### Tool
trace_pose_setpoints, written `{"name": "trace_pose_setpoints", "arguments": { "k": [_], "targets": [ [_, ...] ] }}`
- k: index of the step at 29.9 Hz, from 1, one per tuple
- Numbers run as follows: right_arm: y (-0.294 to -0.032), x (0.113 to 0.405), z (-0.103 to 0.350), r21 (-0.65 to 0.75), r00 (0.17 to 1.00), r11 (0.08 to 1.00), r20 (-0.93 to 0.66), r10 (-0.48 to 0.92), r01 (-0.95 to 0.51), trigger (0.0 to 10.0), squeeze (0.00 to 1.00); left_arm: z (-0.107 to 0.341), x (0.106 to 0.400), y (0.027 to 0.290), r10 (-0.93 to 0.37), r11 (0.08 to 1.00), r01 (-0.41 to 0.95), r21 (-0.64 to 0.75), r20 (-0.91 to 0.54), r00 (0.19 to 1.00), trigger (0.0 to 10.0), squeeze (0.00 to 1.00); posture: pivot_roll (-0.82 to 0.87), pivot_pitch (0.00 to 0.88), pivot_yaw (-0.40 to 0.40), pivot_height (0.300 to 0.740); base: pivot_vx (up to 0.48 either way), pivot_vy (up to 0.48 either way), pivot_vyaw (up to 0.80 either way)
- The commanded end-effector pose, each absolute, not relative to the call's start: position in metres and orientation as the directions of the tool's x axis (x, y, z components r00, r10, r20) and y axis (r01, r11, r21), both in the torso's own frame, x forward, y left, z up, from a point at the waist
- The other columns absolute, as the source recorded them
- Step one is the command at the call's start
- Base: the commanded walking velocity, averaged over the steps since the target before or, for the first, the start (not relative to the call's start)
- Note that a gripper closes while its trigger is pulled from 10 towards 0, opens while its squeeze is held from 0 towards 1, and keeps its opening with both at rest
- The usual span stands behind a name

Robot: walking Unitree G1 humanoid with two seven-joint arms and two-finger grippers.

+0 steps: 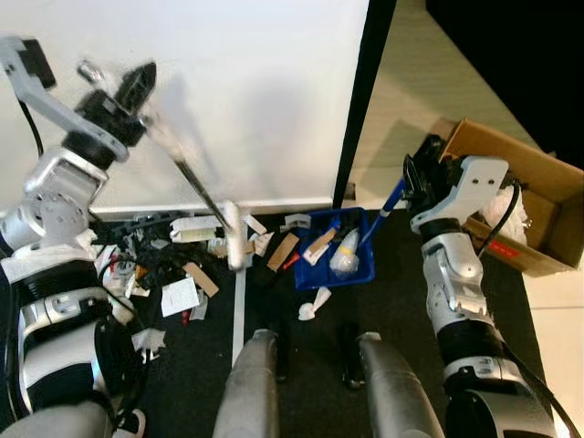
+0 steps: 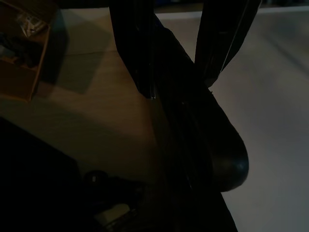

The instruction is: Sweep floor

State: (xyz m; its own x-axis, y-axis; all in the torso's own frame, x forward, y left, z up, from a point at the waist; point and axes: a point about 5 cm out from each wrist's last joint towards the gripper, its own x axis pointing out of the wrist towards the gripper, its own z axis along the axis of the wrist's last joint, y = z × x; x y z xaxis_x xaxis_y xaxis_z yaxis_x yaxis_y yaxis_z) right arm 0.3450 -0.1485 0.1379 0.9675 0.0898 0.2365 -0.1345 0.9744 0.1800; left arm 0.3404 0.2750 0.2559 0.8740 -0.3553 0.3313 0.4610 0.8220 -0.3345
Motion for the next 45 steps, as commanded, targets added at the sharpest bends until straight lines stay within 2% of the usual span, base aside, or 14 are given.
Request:
{"name": "trace_pose_setpoints", "arguments": {
  "k": [1, 11, 14, 23, 26, 27, 28, 30, 31, 32, 35, 38, 39, 45],
  "targets": [
    [-0.138, 0.339, 0.115, 0.286, 0.983, 0.945, 0.138, 0.125, -0.16, 10.0, 0.0, 0.257, 0.335, 0.276, -0.339, 0.852, 0.438, -0.286, 0.335, 0.879, 10.0, 0.0, 0.0, 0.254, 0.092, 0.74, 0.0, 0.0, 0.0],
    [-0.157, 0.342, 0.128, 0.272, 0.987, 0.955, 0.143, 0.078, -0.115, 10.0, 0.0, 0.235, 0.333, 0.269, -0.304, 0.906, 0.36, -0.222, 0.25, 0.919, 10.0, 0.0, 0.0, 0.226, 0.099, 0.74, 0.0, 0.0, 0.0],
    [-0.161, 0.346, 0.142, 0.259, 0.985, 0.959, 0.151, 0.08, -0.118, 10.0, 0.0, 0.23, 0.335, 0.257, -0.265, 0.908, 0.317, -0.275, 0.211, 0.941, 10.0, 0.0, 0.0, 0.213, 0.101, 0.74, 0.0, 0.0, 0.0],
    [-0.162, 0.351, 0.151, 0.223, 0.986, 0.967, 0.136, 0.092, -0.121, 10.0, 0.0, 0.222, 0.333, 0.238, -0.254, 0.922, 0.281, -0.268, 0.129, 0.958, 10.0, 0.0, -0.01, 0.182, 0.091, 0.74, 0.0, 0.0, 0.0],
    [-0.162, 0.353, 0.153, 0.211, 0.988, 0.97, 0.123, 0.094, -0.119, 10.0, 0.0, 0.215, 0.333, 0.235, -0.159, 0.962, 0.166, -0.216, 0.052, 0.986, 10.0, 0.0, -0.01, 0.169, 0.082, 0.74, 0.0, 0.0, 0.0],
    [-0.163, 0.353, 0.155, 0.211, 0.988, 0.97, 0.122, 0.095, -0.119, 10.0, 0.0, 0.208, 0.333, 0.235, -0.115, 0.974, 0.109, -0.198, -0.018, 0.993, 10.0, 0.0, -0.01, 0.16, 0.076, 0.74, 0.0, 0.0, 0.0],
    [-0.163, 0.353, 0.155, 0.211, 0.988, 0.97, 0.122, 0.095, -0.119, 10.0, 0.0, 0.208, 0.333, 0.235, -0.115, 0.974, 0.109, -0.198, -0.018, 0.993, 10.0, 0.0, -0.01, 0.16, 0.076, 0.74, 0.0, 0.0, 0.0],
    [-0.164, 0.356, 0.159, 0.212, 0.988, 0.97, 0.122, 0.094, -0.118, 10.0, 0.0, 0.186, 0.332, 0.238, 0.006, 0.981, -0.048, -0.186, -0.218, 0.976, 10.0, 0.0, -0.01, 0.153, 0.071, 0.74, 0.0, 0.0, 0.0],
    [-0.164, 0.356, 0.16, 0.212, 0.988, 0.97, 0.122, 0.094, -0.119, 10.0, 0.0, 0.181, 0.332, 0.239, 0.036, 0.979, -0.086, -0.185, -0.257, 0.966, 10.0, 0.0, -0.01, 0.15, 0.071, 0.74, 0.0, 0.0, 0.0],
    [-0.164, 0.356, 0.16, 0.212, 0.988, 0.97, 0.122, 0.094, -0.119, 10.0, 0.0, 0.181, 0.332, 0.239, 0.036, 0.979, -0.086, -0.185, -0.257, 0.966, 10.0, 0.0, -0.01, 0.15, 0.071, 0.74, 0.0, 0.0, 0.0],
    [-0.166, 0.358, 0.163, 0.214, 0.988, 0.97, 0.125, 0.092, -0.118, 10.0, 0.0, 0.169, 0.329, 0.246, 0.124, 0.946, -0.205, -0.251, -0.304, 0.945, 10.0, 0.0, -0.01, 0.145, 0.073, 0.74, 0.0, 0.0, 0.0],
    [-0.166, 0.358, 0.164, 0.215, 0.988, 0.97, 0.125, 0.091, -0.117, 10.0, 0.0, 0.168, 0.328, 0.245, 0.113, 0.939, -0.201, -0.28, -0.301, 0.947, 10.0, 0.0, 0.0, 0.144, 0.071, 0.74, 0.0, 0.0, 0.0],
    [-0.167, 0.359, 0.163, 0.216, 0.988, 0.97, 0.123, 0.091, -0.116, 10.0, 0.0, 0.169, 0.326, 0.239, 0.04, 0.936, -0.12, -0.332, -0.238, 0.97, 10.0, 0.0, 0.0, 0.142, 0.07, 0.74, 0.0, 0.0, 0.0],
    [-0.167, 0.359, 0.161, 0.22, 0.99, 0.969, 0.11, 0.089, -0.112, 10.0, 0.0, 0.173, 0.323, 0.231, -0.004, 0.952, -0.051, -0.302, -0.179, 0.984, 10.0, 0.0, 0.0, 0.142, 0.067, 0.74, 0.353, 0.0, 0.0]
  ]
}}
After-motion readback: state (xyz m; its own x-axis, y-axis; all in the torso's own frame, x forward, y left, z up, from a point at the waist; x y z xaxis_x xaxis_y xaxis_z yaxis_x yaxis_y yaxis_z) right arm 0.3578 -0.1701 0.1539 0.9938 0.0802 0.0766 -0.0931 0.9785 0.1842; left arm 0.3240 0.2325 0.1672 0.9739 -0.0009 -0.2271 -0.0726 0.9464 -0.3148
